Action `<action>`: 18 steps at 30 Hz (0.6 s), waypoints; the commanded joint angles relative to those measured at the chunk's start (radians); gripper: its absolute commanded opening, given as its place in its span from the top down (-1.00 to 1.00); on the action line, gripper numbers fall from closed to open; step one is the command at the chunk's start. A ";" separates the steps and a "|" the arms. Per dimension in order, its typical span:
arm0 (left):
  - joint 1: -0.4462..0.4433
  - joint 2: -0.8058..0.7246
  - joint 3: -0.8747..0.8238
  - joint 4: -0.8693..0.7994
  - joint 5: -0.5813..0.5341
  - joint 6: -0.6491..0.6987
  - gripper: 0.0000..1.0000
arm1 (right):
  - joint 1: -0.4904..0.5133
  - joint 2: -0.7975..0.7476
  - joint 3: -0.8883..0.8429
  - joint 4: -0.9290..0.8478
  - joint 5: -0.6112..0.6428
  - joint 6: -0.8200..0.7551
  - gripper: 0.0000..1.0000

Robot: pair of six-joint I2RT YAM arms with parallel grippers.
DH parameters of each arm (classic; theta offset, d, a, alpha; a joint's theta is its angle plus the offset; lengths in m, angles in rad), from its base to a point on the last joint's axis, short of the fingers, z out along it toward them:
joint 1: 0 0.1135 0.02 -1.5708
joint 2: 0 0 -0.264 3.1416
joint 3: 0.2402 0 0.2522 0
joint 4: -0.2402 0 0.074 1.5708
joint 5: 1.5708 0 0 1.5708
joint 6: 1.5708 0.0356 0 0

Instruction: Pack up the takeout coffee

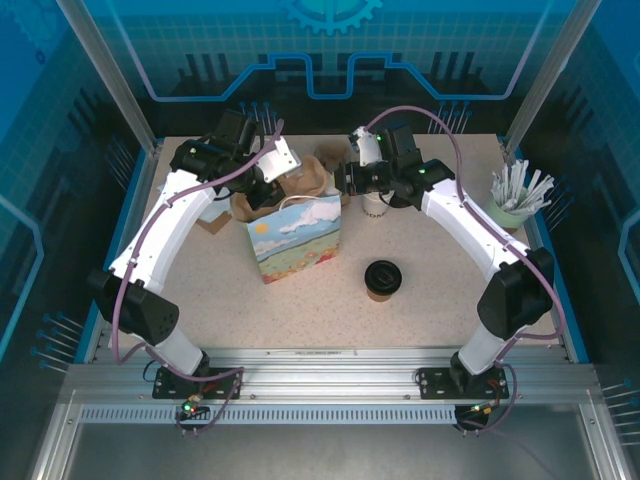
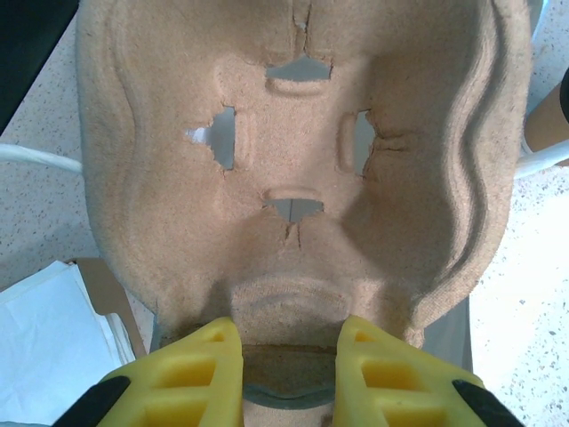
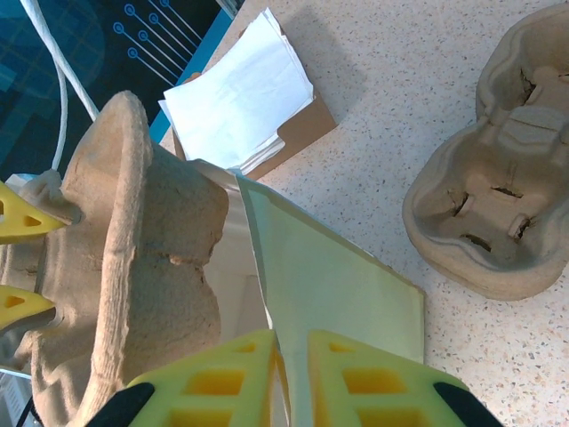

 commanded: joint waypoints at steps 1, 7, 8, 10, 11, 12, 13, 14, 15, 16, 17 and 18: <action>0.011 -0.013 -0.001 -0.006 -0.026 -0.048 0.59 | 0.009 -0.026 0.006 0.002 0.005 -0.002 0.64; 0.016 -0.021 -0.010 0.009 -0.017 -0.060 0.60 | 0.008 -0.025 -0.001 0.002 0.007 -0.005 0.64; 0.016 -0.022 -0.012 0.006 -0.015 -0.056 0.60 | 0.008 -0.025 -0.001 0.003 0.006 -0.005 0.64; 0.015 -0.024 -0.024 -0.007 -0.004 -0.031 0.60 | 0.008 -0.026 0.000 0.004 0.008 -0.003 0.64; 0.012 -0.026 -0.033 -0.010 -0.006 -0.023 0.59 | 0.008 -0.025 0.002 0.002 0.008 -0.003 0.64; 0.007 -0.025 -0.042 -0.015 -0.009 -0.014 0.59 | 0.008 -0.025 0.006 0.002 0.010 -0.004 0.64; 0.003 -0.026 -0.050 -0.022 -0.008 -0.006 0.59 | 0.008 -0.023 0.010 0.003 0.010 -0.002 0.64; -0.002 -0.029 -0.057 -0.027 -0.006 0.003 0.58 | 0.008 -0.022 0.014 0.002 0.010 -0.001 0.64; -0.009 -0.032 -0.066 -0.029 -0.006 0.012 0.58 | 0.007 -0.020 0.016 0.002 0.010 0.000 0.64; -0.014 -0.036 -0.073 -0.029 -0.004 0.020 0.57 | 0.007 -0.018 0.017 0.002 0.010 0.003 0.64; -0.018 -0.041 -0.080 -0.028 0.000 0.029 0.57 | 0.008 -0.016 0.018 0.004 0.010 0.004 0.64; -0.022 -0.045 -0.085 -0.026 0.002 0.035 0.57 | 0.008 -0.015 0.018 0.004 0.011 0.005 0.64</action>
